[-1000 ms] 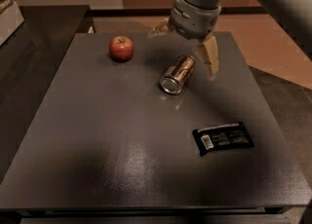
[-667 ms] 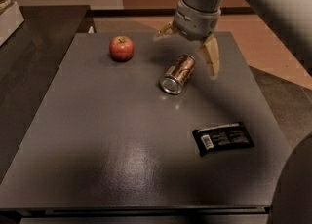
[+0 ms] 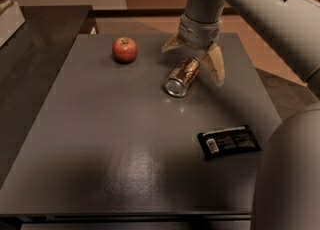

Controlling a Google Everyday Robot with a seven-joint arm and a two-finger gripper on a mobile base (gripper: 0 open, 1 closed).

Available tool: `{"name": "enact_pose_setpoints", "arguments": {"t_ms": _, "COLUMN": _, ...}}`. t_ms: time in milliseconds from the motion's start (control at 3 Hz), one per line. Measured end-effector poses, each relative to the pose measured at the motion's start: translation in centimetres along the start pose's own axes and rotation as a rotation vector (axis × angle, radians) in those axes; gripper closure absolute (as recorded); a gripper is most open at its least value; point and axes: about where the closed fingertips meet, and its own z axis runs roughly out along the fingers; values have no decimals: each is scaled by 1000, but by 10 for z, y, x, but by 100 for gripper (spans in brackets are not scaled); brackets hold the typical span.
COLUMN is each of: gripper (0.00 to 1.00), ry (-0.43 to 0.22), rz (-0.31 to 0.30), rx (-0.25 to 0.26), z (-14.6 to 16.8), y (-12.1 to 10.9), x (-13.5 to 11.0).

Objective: Place orange can upright

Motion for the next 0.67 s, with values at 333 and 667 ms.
{"name": "enact_pose_setpoints", "arguments": {"t_ms": 333, "gripper": 15, "ry": -2, "rz": -22, "rx": -20, "z": 11, "y": 0, "x": 4}}
{"name": "enact_pose_setpoints", "arguments": {"t_ms": 667, "gripper": 37, "ry": -6, "rz": -54, "rx": -20, "z": 14, "y": 1, "x": 5}}
